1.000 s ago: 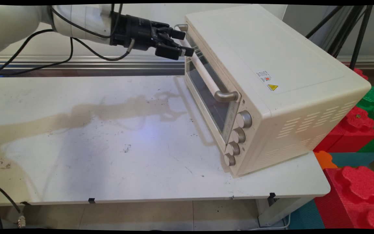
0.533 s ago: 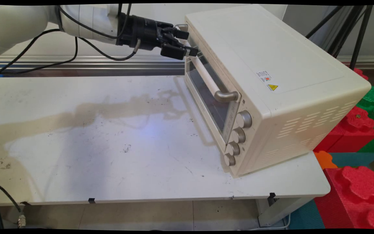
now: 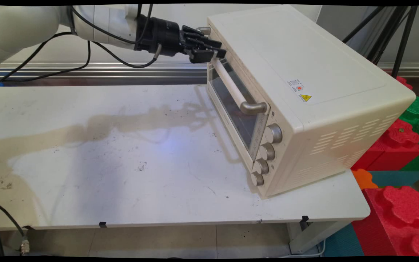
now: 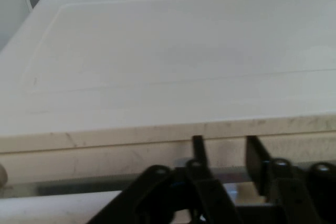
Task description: Open the oven
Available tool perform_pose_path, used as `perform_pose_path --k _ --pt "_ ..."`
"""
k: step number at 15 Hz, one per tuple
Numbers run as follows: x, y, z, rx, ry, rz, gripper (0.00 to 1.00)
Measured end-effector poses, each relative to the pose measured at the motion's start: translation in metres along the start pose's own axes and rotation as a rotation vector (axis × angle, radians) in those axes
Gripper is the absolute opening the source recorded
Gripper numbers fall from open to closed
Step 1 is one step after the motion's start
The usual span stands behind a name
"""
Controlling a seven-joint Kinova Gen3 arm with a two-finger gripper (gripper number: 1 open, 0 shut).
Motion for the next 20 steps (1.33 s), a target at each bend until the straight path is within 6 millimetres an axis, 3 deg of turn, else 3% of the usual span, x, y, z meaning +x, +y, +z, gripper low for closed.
perform_pose_path --k 12,20 --pt "-0.004 0.001 0.012 -0.013 -0.028 0.011 0.00" --pt "-0.016 -0.002 0.000 -0.031 -0.070 0.031 0.00"
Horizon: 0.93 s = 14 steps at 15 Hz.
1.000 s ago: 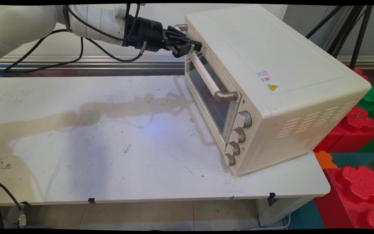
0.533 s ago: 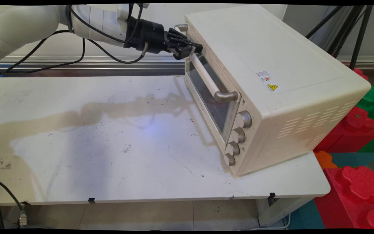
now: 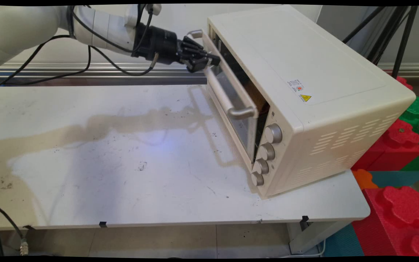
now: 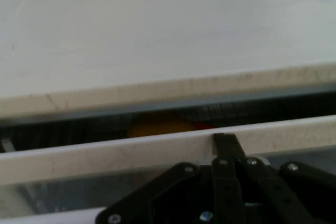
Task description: Open the oven
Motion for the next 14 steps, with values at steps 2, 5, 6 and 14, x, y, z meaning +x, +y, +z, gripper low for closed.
perform_pose_path --k 2,5,6,14 --pt "-0.004 0.000 -0.004 -0.004 -0.009 0.005 0.00" --pt "-0.010 0.000 -0.012 -0.008 -0.022 0.010 0.00" --pt "-0.011 0.000 -0.013 -0.012 -0.026 0.013 0.00" --pt "-0.032 0.003 -0.036 -0.030 -0.066 0.031 0.00"
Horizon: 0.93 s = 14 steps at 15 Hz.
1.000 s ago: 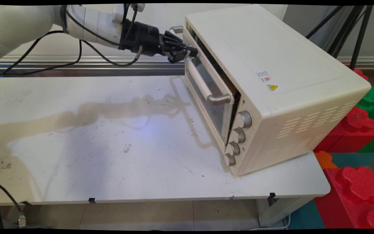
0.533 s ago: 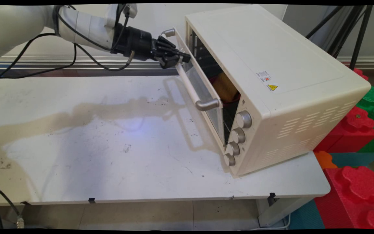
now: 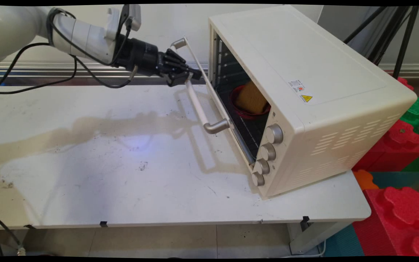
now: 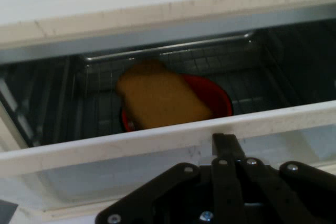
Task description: Open the oven
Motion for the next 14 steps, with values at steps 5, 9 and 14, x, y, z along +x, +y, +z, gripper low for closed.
perform_pose_path --k 5,9,14 --pt "-0.015 0.003 -0.011 -0.010 -0.026 0.010 0.00" --pt "-0.028 0.005 -0.019 -0.018 -0.051 0.015 0.00" --pt "-0.050 0.011 -0.027 -0.036 -0.093 0.021 0.00"
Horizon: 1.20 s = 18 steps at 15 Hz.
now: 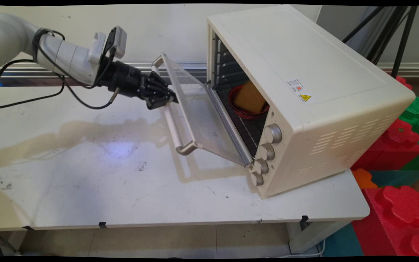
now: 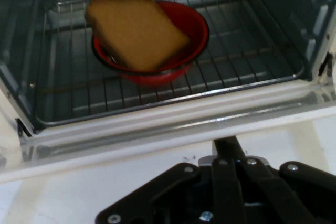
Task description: Open the oven
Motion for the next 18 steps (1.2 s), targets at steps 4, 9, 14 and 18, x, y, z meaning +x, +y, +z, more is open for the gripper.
perform_pose_path --k 4,9,14,18 --pt "-0.018 0.006 -0.003 -0.009 -0.027 0.002 0.00" --pt "-0.046 0.024 -0.021 -0.004 -0.055 -0.004 0.00" --pt "-0.062 0.027 -0.019 -0.011 -0.078 0.003 0.00" --pt "-0.077 0.029 -0.019 -0.015 -0.101 0.010 0.00"
